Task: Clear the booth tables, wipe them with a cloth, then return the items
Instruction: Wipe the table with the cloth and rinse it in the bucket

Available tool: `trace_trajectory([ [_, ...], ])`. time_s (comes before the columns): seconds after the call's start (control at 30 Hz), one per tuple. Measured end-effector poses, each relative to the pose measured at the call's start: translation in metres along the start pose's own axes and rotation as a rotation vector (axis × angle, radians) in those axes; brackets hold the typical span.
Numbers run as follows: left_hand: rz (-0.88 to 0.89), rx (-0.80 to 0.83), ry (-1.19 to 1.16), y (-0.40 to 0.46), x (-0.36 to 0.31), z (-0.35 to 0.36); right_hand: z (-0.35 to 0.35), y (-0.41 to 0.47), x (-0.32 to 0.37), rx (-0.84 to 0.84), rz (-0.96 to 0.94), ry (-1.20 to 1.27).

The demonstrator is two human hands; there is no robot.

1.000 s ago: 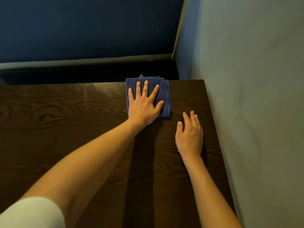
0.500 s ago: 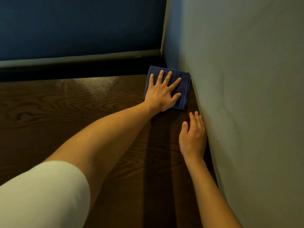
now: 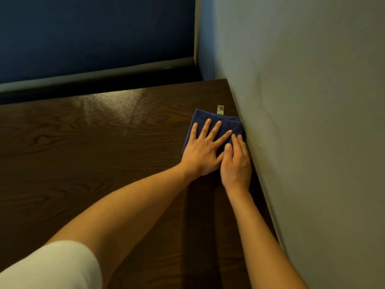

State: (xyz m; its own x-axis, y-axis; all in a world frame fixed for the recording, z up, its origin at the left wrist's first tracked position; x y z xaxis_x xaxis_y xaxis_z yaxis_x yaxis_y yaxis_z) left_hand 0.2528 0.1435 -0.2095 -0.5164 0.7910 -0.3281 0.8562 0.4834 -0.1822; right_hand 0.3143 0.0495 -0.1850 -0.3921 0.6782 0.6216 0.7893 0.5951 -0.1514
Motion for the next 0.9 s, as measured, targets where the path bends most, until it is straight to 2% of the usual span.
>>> trace_trajectory([
  [0.2, -0.035, 0.025, -0.004, -0.058, 0.010, 0.009, 0.002, -0.030, -0.019, 0.090, 0.015, -0.143],
  [0.5, -0.065, 0.062, -0.003, -0.157, 0.050, 0.014, 0.015, -0.100, -0.019, 0.093, 0.035, -0.389],
  [0.9, -0.111, 0.121, -0.043, -0.299, 0.056, 0.032, 0.044, -0.196, -0.008, -0.010, 0.082, -0.400],
])
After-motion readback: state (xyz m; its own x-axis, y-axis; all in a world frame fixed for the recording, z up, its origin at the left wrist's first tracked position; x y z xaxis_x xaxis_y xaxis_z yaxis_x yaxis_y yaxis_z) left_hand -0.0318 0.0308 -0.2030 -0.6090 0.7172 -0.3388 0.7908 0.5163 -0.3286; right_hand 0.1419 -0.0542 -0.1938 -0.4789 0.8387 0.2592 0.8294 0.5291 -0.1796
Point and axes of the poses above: each hand's wrist, its own y-axis towards the middle knuckle, its own z-axis out of the palm, x = y × z, the point moved 5 cm from there along y, towards the middle knuckle, and after that the axes turned 7 degrees about -y, right-handed, at the moved point
